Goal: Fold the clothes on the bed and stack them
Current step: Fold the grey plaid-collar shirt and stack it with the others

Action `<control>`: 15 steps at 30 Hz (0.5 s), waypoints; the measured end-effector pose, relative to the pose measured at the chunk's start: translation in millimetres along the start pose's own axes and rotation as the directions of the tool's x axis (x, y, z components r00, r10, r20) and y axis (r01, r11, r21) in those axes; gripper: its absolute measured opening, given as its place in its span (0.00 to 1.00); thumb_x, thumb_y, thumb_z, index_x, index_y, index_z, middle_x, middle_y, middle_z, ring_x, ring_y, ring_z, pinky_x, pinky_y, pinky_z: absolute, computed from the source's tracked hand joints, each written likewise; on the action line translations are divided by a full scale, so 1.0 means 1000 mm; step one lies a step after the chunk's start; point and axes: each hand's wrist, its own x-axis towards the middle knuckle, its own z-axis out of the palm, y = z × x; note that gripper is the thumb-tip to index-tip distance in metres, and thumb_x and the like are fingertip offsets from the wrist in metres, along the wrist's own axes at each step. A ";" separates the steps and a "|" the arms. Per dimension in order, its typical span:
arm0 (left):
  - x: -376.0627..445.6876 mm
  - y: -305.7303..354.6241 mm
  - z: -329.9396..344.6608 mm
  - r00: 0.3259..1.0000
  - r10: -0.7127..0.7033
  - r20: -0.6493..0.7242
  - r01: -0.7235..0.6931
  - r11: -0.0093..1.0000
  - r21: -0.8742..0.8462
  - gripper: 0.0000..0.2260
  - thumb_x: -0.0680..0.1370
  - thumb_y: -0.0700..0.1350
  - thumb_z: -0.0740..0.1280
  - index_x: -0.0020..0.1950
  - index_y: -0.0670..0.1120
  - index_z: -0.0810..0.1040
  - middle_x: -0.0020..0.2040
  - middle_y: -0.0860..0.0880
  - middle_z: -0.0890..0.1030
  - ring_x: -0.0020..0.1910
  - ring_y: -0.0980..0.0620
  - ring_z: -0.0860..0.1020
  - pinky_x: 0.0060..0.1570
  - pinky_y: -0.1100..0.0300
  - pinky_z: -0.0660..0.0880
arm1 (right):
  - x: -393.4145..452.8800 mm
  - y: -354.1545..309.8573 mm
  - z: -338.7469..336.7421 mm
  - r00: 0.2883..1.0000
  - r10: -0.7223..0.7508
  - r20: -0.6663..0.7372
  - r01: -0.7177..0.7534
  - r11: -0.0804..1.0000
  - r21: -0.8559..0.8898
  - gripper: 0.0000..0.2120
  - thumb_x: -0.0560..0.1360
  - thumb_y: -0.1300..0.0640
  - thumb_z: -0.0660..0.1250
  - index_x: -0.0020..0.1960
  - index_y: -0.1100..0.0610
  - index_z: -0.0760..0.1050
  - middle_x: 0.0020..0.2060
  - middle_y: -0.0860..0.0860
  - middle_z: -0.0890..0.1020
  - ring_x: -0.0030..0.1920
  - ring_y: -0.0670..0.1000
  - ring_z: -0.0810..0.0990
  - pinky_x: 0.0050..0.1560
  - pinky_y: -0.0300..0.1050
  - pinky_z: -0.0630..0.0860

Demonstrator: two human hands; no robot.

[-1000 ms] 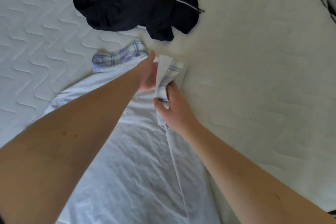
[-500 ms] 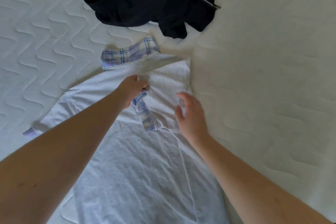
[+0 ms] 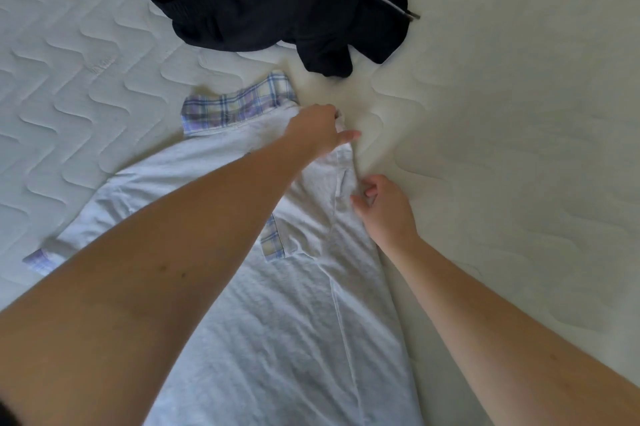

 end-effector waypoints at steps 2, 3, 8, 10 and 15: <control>0.007 -0.003 -0.001 1.000 0.000 0.013 0.002 0.991 -0.135 0.14 0.79 0.57 0.66 0.47 0.46 0.75 0.39 0.49 0.73 0.40 0.50 0.73 0.39 0.60 0.69 | 0.003 -0.002 0.002 1.000 0.014 0.015 -0.014 1.000 -0.027 0.17 0.74 0.49 0.69 0.61 0.54 0.74 0.52 0.50 0.78 0.54 0.52 0.76 0.55 0.47 0.73; 0.009 -0.008 -0.003 1.000 -0.004 0.003 0.004 0.977 -0.212 0.12 0.80 0.53 0.66 0.46 0.45 0.76 0.36 0.50 0.71 0.36 0.50 0.71 0.35 0.61 0.67 | 0.005 -0.003 0.003 1.000 0.026 0.011 -0.026 0.999 -0.024 0.18 0.74 0.48 0.70 0.60 0.54 0.74 0.52 0.51 0.78 0.54 0.53 0.76 0.56 0.48 0.73; 0.007 -0.035 -0.002 0.988 -0.152 -0.008 0.126 0.846 -0.518 0.08 0.82 0.49 0.63 0.56 0.51 0.80 0.37 0.53 0.76 0.34 0.56 0.74 0.30 0.69 0.69 | 0.004 -0.008 0.006 0.997 0.065 -0.042 -0.066 0.997 -0.025 0.18 0.74 0.43 0.68 0.59 0.52 0.75 0.52 0.51 0.78 0.55 0.54 0.74 0.57 0.48 0.71; 0.010 -0.040 0.002 0.981 -0.189 -0.034 0.138 0.817 -0.561 0.06 0.82 0.49 0.62 0.53 0.51 0.79 0.37 0.52 0.75 0.33 0.57 0.72 0.34 0.66 0.70 | 0.004 -0.008 0.008 0.996 0.079 -0.035 -0.081 0.995 -0.063 0.16 0.75 0.41 0.66 0.56 0.51 0.77 0.52 0.52 0.78 0.55 0.55 0.75 0.57 0.48 0.72; 0.014 -0.039 0.009 0.980 -0.149 -0.128 0.080 0.898 -0.433 0.12 0.82 0.53 0.62 0.53 0.47 0.79 0.37 0.53 0.76 0.35 0.56 0.75 0.36 0.61 0.70 | 0.008 -0.008 0.010 0.992 0.116 -0.052 -0.119 0.991 -0.064 0.11 0.76 0.43 0.66 0.44 0.51 0.77 0.48 0.54 0.80 0.52 0.57 0.78 0.56 0.51 0.75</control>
